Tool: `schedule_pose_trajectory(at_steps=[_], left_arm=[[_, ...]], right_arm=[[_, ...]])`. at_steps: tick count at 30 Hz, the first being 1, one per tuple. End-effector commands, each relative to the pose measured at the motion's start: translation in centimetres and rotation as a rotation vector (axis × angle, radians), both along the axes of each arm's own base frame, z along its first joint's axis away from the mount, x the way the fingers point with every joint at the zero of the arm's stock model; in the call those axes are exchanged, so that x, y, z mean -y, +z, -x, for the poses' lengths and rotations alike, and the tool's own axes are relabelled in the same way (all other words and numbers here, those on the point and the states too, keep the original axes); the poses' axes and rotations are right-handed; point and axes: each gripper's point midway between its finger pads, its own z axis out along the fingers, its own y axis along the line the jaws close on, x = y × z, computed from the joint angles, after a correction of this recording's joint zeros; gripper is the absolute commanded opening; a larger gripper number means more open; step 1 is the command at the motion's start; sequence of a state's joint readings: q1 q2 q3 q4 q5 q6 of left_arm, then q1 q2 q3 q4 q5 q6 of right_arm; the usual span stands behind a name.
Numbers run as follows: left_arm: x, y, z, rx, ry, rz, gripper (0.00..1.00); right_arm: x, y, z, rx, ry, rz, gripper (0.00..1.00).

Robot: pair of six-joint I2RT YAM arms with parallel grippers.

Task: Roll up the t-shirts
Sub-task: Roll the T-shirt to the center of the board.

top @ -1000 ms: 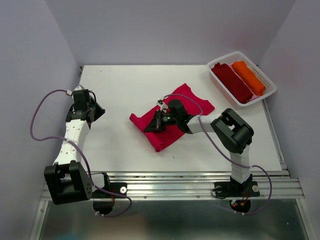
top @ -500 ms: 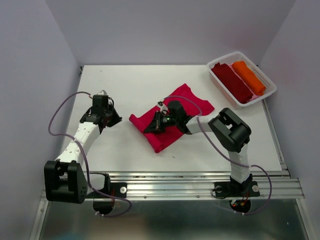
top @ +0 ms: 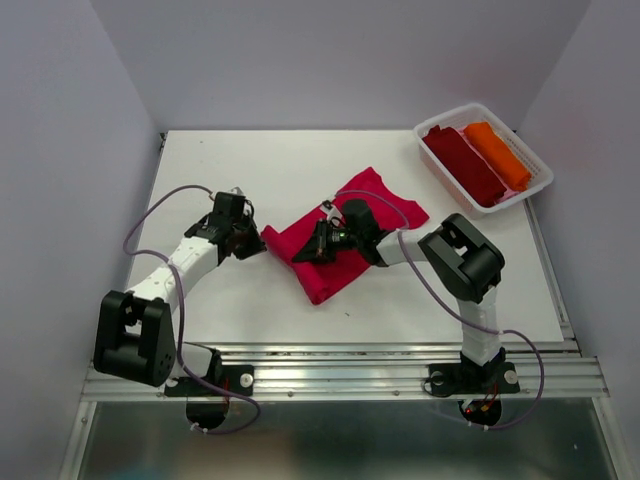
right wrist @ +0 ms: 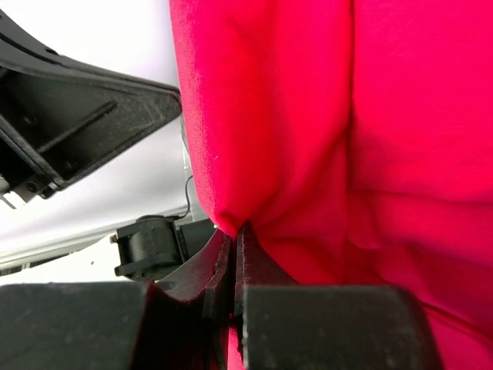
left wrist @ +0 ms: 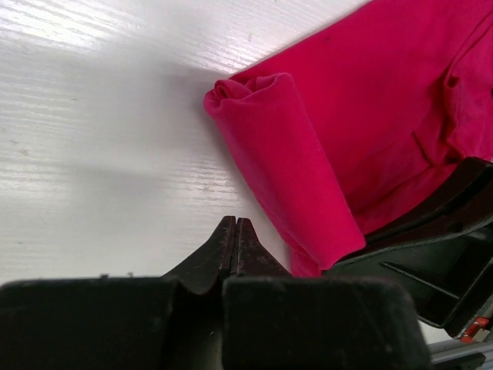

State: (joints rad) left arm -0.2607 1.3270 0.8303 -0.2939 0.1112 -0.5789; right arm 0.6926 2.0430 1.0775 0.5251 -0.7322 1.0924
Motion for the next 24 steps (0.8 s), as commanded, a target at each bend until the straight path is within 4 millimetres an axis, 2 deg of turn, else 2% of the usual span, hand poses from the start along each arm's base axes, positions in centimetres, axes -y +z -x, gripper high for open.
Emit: schedule_pose_trajectory(at_steps=[1,8,14,24], left_arm=[[1.0,0.3,-1.2,0.03,-0.013,-0.002,0.0],[1.9,-0.3,-2.4,0.023,-0.026,-0.007,0.0],[2.1,-0.1,-3.4,0.037,-0.024,-0.01,0.0],[2.2,-0.6,-4.5,0.036,-0.023,-0.031,0.0]], right_arm=[[0.5,0.3,-0.7,0.029,0.003,-0.032,0.02],[0.6,-0.6,-0.5,0.016,0.016,-0.022,0.02],[0.7,-0.9,-0.4,0.018,0.017,-0.018,0.03],[0.7,-0.2,-0.4,0.026,0.015,-0.024,0.04]])
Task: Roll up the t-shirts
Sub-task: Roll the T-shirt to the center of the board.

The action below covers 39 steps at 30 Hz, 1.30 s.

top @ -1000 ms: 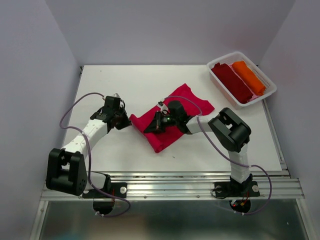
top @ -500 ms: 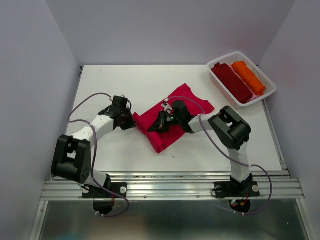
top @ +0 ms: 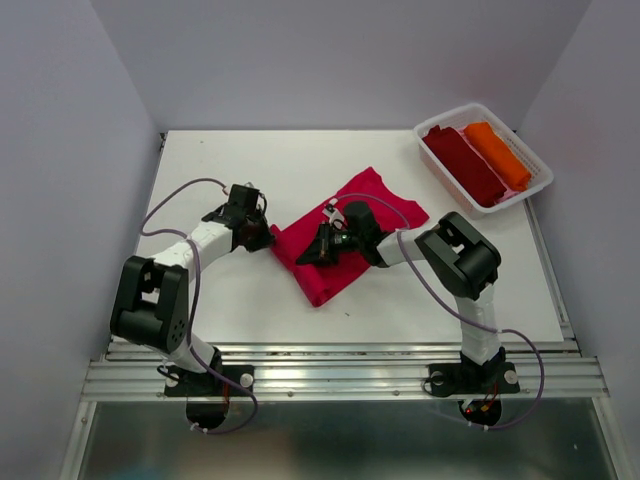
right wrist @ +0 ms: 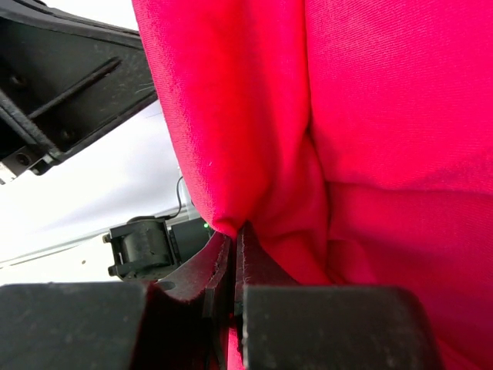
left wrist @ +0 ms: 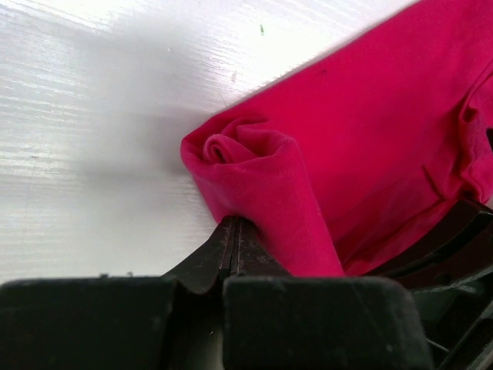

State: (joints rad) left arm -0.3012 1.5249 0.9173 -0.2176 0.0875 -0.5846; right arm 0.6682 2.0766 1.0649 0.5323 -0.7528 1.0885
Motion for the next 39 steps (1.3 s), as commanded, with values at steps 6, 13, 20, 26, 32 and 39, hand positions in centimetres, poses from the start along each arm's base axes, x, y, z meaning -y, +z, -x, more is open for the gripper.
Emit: schedule_pose_trajectory(at_steps=[6,13,20,26,32,39], left_arm=[[-1.5,3.8,-1.5,0.111,0.054,-0.069,0.0],[-3.0,4.1,-0.9,0.1,0.09,-0.106,0.0],[-4.1,4.7,-0.5,0.114,0.122,-0.109,0.0],[-4.0,3.7,0.2,0.09,0.128,-0.09,0.0],[-3.8,2.7,0.7,0.073,0.133,-0.068,0.0],[-4.0,3.0,1.3,0.093,0.16,-0.053,0.0]], right_arm=[[-0.5,2.9,0.1,0.08,0.013,-0.041,0.04],[-1.9,3.6,0.6,0.073,0.019,-0.065,0.04],[-3.9,4.2,1.4,0.069,0.049,-0.093,0.04],[-4.6,4.6,1.4,0.057,0.047,-0.118,0.04],[-4.3,4.3,1.8,0.024,0.035,-0.138,0.04],[-4.0,3.5,2.4,-0.025,0.031,-0.158,0.04]])
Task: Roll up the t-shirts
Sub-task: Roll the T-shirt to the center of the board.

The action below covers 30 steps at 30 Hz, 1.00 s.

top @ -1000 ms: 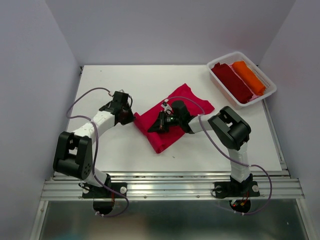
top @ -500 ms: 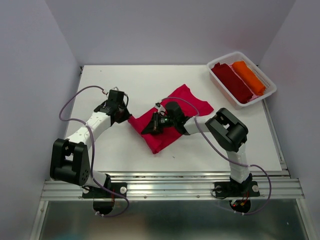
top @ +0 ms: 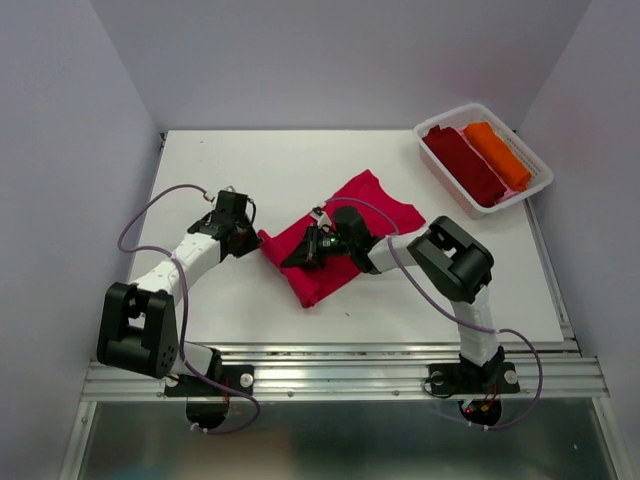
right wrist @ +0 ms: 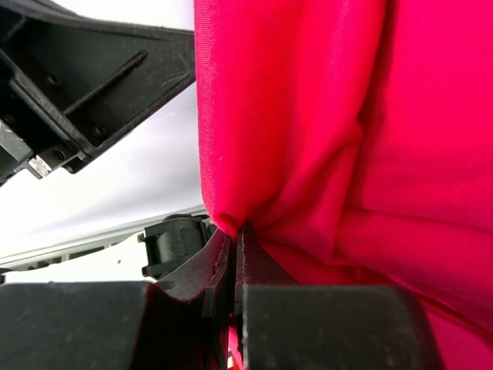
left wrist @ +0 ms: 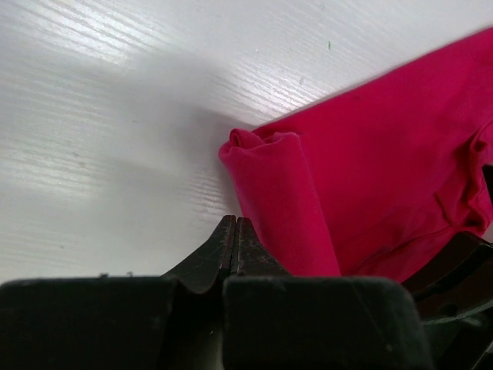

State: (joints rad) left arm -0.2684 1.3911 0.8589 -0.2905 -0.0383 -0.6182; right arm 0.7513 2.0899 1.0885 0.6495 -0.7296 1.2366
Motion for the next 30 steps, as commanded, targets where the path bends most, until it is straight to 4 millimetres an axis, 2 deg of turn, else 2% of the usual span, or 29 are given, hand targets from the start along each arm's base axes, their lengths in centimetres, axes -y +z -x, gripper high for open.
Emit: schedule_pose_trajectory(at_steps=[1,8,15,28,30], left_arm=[[0.0,1.7,-0.2,0.074,0.02,0.029,0.0],[0.7,0.5,0.1,0.039,-0.011,0.048,0.0],[2.2,0.3,0.1,0.035,-0.056,0.077,0.0],[3.2,-0.1,-1.5,0.042,-0.076,0.077,0.0],[3.6,-0.2,-1.9,0.044,-0.083,0.079,0.0]], right_arm=[[-0.4,0.8,0.5,-0.007,0.01,-0.074,0.04],[-0.4,0.6,0.6,-0.027,0.005,-0.093,0.04],[0.1,0.0,0.4,-0.038,-0.005,-0.081,0.04],[1.0,-0.1,-0.3,-0.062,-0.021,-0.113,0.05],[1.3,0.0,-0.6,-0.058,-0.03,-0.113,0.09]])
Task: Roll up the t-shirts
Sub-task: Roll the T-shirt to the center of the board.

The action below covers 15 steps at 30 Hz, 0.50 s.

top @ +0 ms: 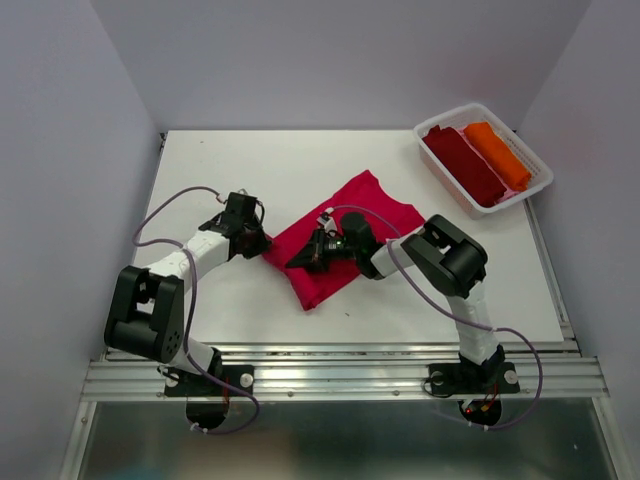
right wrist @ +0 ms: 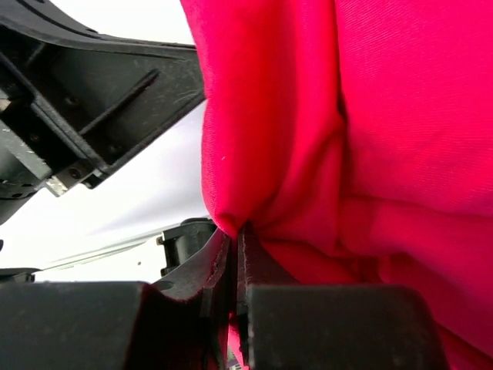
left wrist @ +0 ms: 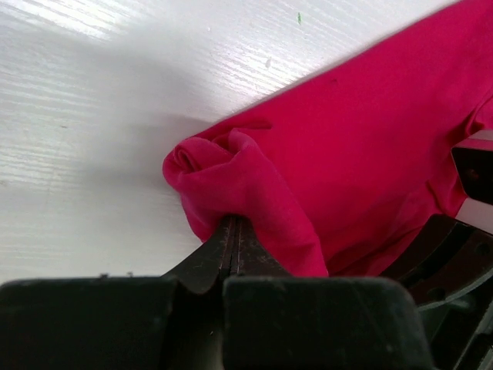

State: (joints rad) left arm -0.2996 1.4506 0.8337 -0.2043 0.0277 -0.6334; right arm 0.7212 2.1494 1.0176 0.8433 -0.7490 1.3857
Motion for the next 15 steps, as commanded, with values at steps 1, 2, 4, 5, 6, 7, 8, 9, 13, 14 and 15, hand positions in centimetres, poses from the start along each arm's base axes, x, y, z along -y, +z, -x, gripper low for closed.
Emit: schedule_pose_trajectory(at_steps=[1,2,4,5,6,7,8,9,13,14,15], left_arm=[[1.3,1.4,-1.9,0.061,-0.025,0.021,0.0],[1.4,1.4,-2.0,0.064,-0.027,0.024,0.0],[1.7,1.3,-2.3,0.066,-0.033,0.031,0.0],[1.8,1.5,-2.5,0.071,-0.033,0.035,0.0],[1.9,1.3,-2.6,0.067,-0.034,0.035,0.0],[1.9,1.3,-2.8,0.07,-0.034,0.034,0.0],[1.9,1.3,-3.0,0.069,-0.032,0.031,0.0],[2.0,1.2,-3.0,0.07,-0.037,0.03,0.0],[2.0,1.3,-3.2,0.072,-0.038,0.028,0.0],[2.0,1.1,-3.2,0.069,-0.037,0.026,0.0],[2.0,1.1,-3.3,0.071,-0.038,0.027,0.0]], right_arm=[[0.2,1.4,-0.1,0.048,0.013,-0.057,0.11],[0.2,1.3,-0.1,0.049,0.013,-0.055,0.16],[0.3,1.4,-0.1,0.056,0.013,-0.055,0.3],[0.5,1.4,-0.5,0.066,0.003,-0.052,0.35],[0.6,1.4,-0.4,0.071,0.002,-0.043,0.44],[0.6,1.4,-0.5,0.082,-0.001,-0.036,0.47],[0.7,1.3,-0.7,0.116,0.002,-0.02,0.51],[0.8,1.1,-0.6,0.11,0.002,0.01,0.53],[1.5,0.1,-1.2,0.18,-0.014,0.134,0.6],[1.7,0.6,-1.9,0.247,-0.033,0.165,0.62],[2.2,-0.1,-1.8,0.235,-0.035,0.215,0.63]])
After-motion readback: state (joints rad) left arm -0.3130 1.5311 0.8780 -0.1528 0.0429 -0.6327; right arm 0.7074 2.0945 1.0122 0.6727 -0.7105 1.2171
